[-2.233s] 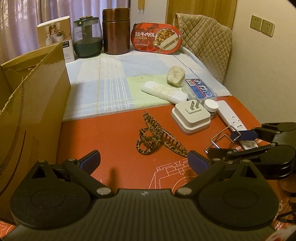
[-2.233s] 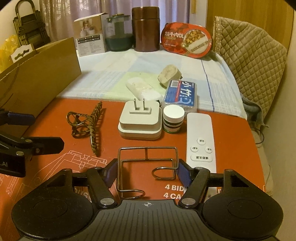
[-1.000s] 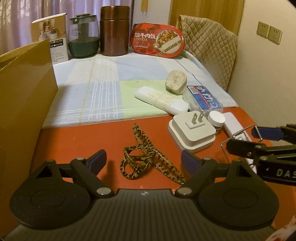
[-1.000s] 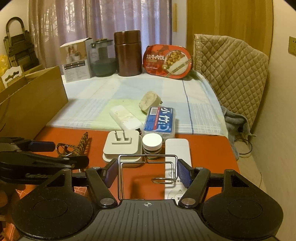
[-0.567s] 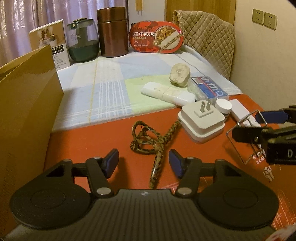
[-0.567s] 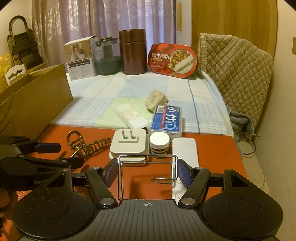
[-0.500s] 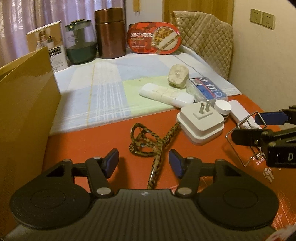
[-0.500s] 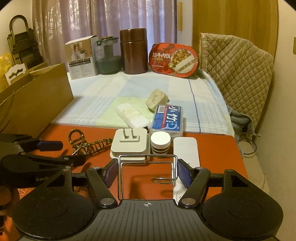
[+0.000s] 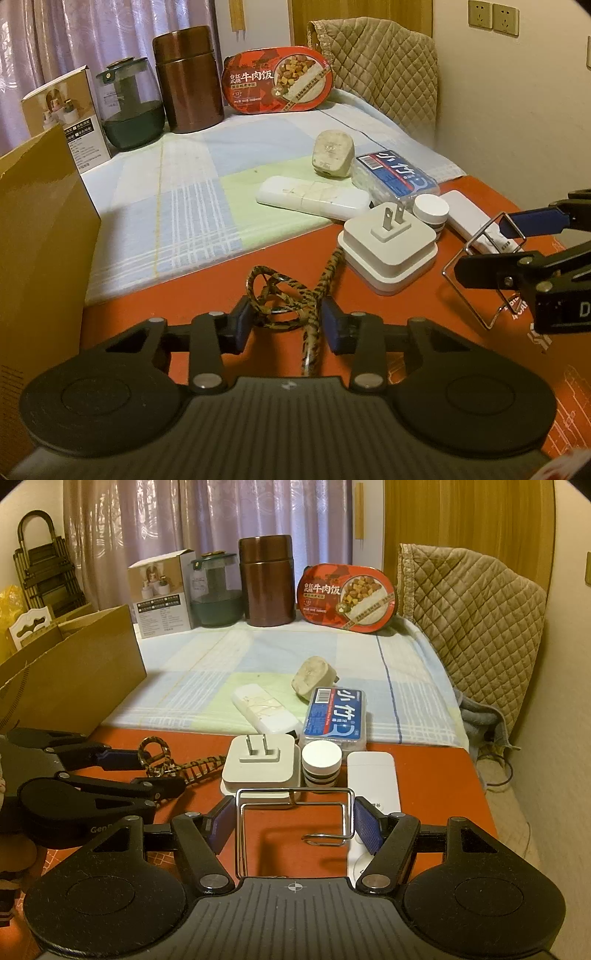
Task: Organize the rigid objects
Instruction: 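Lift and carry the rack and clip with both grippers over the box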
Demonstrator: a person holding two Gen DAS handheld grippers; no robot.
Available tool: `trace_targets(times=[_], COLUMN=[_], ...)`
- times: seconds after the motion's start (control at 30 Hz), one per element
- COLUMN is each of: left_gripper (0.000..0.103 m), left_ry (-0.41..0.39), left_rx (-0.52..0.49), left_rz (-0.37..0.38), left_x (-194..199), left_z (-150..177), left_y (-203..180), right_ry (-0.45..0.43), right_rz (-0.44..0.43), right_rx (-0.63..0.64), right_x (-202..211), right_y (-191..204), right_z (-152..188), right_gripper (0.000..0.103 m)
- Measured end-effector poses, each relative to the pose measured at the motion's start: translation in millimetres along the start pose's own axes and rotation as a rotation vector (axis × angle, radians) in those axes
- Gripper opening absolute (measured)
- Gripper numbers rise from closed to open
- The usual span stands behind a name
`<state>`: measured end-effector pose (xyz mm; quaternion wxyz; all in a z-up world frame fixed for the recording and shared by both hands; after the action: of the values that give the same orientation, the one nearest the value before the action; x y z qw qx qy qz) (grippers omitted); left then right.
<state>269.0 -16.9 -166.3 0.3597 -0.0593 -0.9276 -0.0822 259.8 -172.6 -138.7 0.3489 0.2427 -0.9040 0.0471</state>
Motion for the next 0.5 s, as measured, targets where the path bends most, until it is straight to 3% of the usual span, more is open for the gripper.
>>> trace_targets(times=[0.5], left_gripper=[0.034], left_ry=[0.017], left_rx=[0.077], left_rz=[-0.027], left_x=[61], left_z=[5], left_y=[2], right_ry=[-0.032], right_rz=[-0.02], right_rx=[0.009], right_x=[19], right_y=[15], right_z=[-1], right_gripper=[0.064])
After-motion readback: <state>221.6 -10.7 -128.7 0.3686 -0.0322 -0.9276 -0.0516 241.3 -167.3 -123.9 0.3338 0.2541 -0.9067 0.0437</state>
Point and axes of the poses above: each gripper's, at about its wrist camera, not at the fingertips, and x roughly against the way its jaws point, y to its left, z to its underside, the point moved 2 cm from there along -x, roughly the way its jaws point, and after that the axes turned 3 degrees about -z, right-handed, at the moved point
